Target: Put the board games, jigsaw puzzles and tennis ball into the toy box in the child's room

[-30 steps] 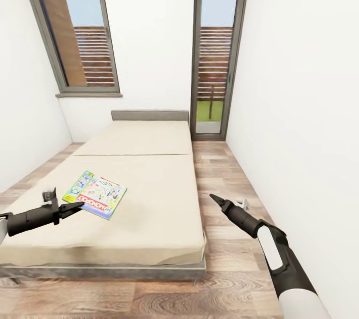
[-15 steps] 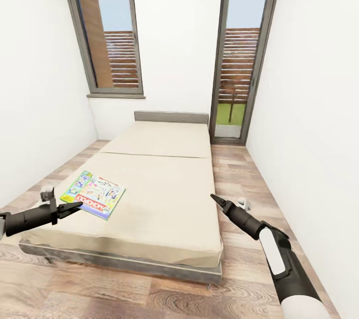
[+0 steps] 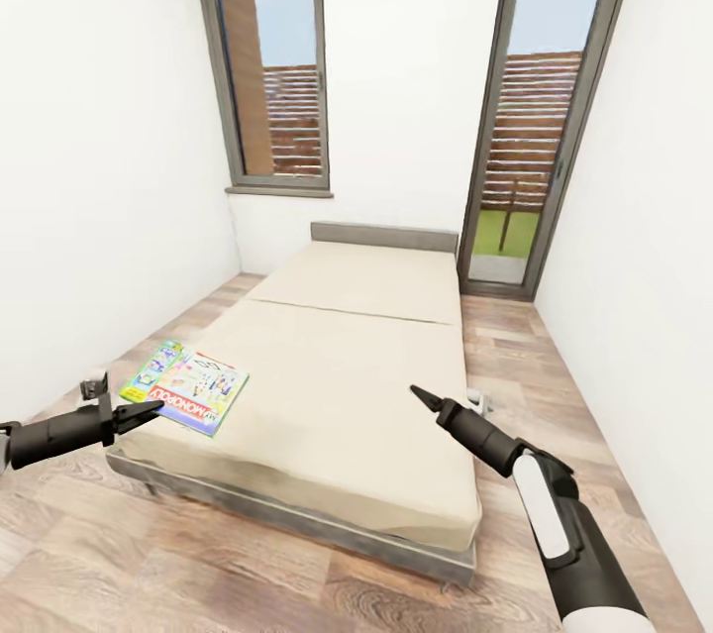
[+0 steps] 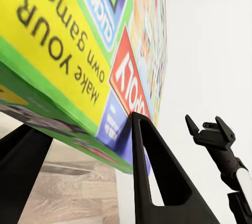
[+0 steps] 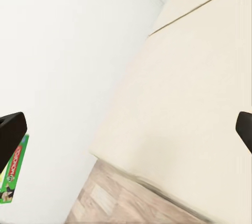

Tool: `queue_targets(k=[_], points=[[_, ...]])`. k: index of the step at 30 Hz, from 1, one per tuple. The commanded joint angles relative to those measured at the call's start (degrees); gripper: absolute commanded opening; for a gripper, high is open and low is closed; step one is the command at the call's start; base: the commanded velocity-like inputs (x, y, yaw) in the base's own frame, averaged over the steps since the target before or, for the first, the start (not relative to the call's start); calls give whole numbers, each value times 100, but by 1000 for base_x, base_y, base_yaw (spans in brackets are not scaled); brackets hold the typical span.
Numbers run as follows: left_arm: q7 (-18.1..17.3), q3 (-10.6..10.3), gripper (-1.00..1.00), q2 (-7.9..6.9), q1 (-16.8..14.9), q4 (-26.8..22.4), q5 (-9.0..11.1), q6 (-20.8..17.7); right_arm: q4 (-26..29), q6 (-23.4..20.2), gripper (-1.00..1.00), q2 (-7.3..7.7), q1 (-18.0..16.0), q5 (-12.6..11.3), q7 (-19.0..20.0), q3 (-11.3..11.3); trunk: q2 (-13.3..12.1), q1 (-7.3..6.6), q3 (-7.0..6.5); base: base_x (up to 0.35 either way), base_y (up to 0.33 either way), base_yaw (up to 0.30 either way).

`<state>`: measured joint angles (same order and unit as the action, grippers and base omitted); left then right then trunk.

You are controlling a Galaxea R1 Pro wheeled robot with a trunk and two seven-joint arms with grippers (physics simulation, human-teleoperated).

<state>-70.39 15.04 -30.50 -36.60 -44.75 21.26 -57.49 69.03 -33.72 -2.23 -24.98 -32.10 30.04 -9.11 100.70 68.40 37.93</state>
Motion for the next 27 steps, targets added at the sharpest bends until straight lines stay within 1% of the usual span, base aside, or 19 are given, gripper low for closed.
queue_targets(k=[1,3,5,8,24,27], points=[[-10,1,-100,-3,-5,2,21,-43,4,-51,100,-9,-1,-24,4,-6,-39,-23,-13,0,0,284],[-10,0,-100,-11,-5,2,20,-43,5,-58,100,-12,0,-24,-6,41,-119,-67,-49,0,0,285],[-10,5,-100,-50,-5,2,24,-43,5,-57,100,-6,2,-23,-18,172,-199,-111,-85,0,0,286],[-10,1,-100,-73,-5,4,21,-43,6,-53,100,-5,2,-22,-23,253,-319,-177,-138,0,0,287],[-2,3,-100,-79,-5,11,18,-34,-4,-21,100,-8,2,-16,-25,297,-961,-528,-426,0,0,289],[-2,2,-100,-79,-5,17,16,-34,-21,-21,100,-6,2,-16,-25,338,-1082,-594,-480,0,0,288]])
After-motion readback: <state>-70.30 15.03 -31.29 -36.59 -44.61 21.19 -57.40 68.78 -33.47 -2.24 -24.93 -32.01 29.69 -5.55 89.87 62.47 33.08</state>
